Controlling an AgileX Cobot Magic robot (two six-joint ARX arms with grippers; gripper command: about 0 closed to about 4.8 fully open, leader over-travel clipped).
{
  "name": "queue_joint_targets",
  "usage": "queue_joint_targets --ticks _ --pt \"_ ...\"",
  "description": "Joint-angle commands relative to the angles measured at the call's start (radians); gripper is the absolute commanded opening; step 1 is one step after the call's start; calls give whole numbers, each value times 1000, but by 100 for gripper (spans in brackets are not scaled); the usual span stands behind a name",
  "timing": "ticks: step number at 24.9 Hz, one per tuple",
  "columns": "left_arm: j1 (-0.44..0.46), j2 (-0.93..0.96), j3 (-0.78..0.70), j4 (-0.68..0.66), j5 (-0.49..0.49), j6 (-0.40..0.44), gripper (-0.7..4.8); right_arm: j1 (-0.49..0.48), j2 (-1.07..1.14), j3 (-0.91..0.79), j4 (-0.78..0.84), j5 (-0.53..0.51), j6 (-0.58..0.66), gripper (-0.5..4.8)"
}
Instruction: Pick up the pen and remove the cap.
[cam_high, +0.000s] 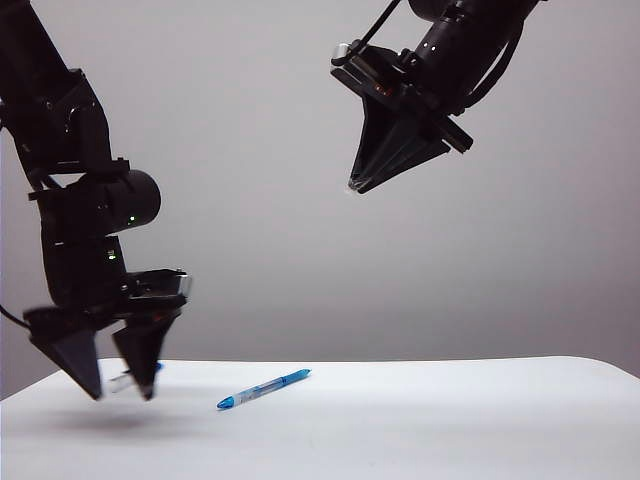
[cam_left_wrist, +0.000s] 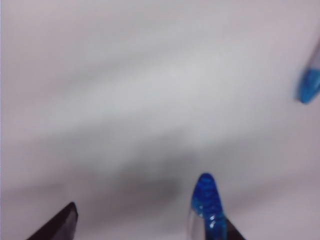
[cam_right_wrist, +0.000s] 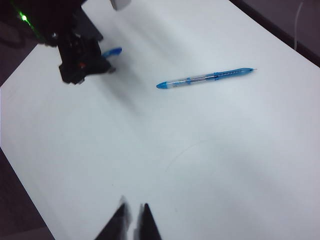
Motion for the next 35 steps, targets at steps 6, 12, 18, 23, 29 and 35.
queue_joint_targets --ticks 6,12,18,23,29,35 --pt "-40 24 0 -22 126 -34 241 1 -3 1 -8 -24 -6 -1" --pt "-14 17 3 -63 160 -24 479 1 -3 1 -19 -31 -5 -1" --pt "-34 -37 5 -84 33 42 479 1 -3 1 -23 -31 -5 -1" --pt "-40 -159 8 -161 -42 42 479 1 -3 1 -27 -27 -5 -1" --pt "-42 -351 7 -294 -64 37 479 1 -4 1 -55 50 3 -1" --pt "-45 -572 -51 -370 -64 26 479 1 -26 1 -93 52 3 -2"
